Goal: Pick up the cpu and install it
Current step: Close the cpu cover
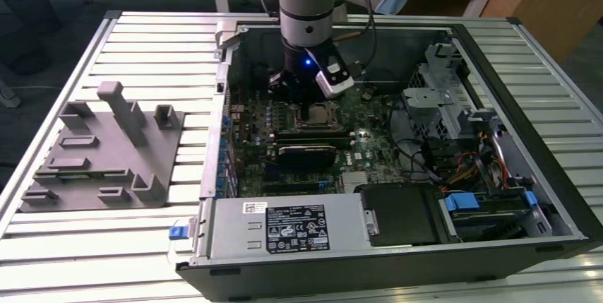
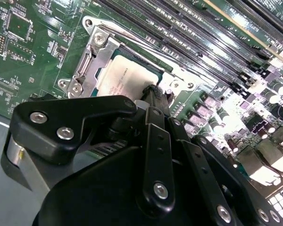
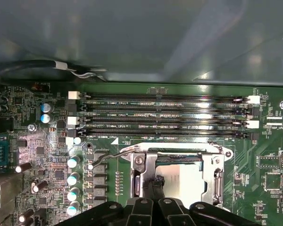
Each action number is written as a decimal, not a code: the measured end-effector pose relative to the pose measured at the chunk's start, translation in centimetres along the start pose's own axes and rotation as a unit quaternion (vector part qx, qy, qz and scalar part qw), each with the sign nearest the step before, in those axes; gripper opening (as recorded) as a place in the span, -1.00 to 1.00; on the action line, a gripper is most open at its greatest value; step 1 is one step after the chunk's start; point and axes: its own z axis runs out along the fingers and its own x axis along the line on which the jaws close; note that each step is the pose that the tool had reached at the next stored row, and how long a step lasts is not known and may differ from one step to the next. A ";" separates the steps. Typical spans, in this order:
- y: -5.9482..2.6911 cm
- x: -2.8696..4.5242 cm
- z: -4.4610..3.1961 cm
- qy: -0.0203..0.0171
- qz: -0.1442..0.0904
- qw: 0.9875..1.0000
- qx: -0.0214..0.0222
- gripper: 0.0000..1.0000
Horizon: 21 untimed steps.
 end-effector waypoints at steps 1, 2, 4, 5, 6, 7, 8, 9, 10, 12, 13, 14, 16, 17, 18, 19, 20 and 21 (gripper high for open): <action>-0.01 0.07 -0.01 0.000 0.000 1.000 0.000 -0.79; -0.01 0.21 -0.02 0.000 0.000 1.000 0.000 -0.79; 0.00 0.50 -0.03 0.000 0.000 1.000 0.000 -0.79; 0.00 0.59 -0.03 0.000 0.000 1.000 0.000 -0.79; 0.00 0.68 -0.03 0.000 0.000 1.000 0.000 -0.79; 0.00 0.76 -0.03 0.000 0.000 1.000 0.000 -0.79; 0.00 0.82 -0.03 0.000 0.000 1.000 0.000 -0.79; 0.00 0.83 -0.02 0.000 0.000 1.000 0.000 -0.79; 0.00 0.83 0.01 0.000 0.000 1.000 0.000 -0.79; 0.00 0.83 0.07 0.000 0.000 1.000 0.000 -0.79; 0.00 0.83 0.11 0.000 0.000 1.000 0.000 -0.79; 0.00 0.83 0.15 0.000 0.000 1.000 0.000 -0.79; 0.00 0.84 0.19 0.000 0.000 1.000 0.000 -0.79; 0.00 0.84 0.19 0.000 0.000 1.000 0.000 -0.79; 0.00 0.84 0.20 0.000 0.000 1.000 0.000 -0.79; 0.00 0.84 0.22 0.000 0.000 1.000 0.000 -0.79; 0.00 0.82 0.23 0.000 0.000 1.000 0.000 -0.79; 0.00 0.78 0.24 0.000 0.000 1.000 0.000 -0.79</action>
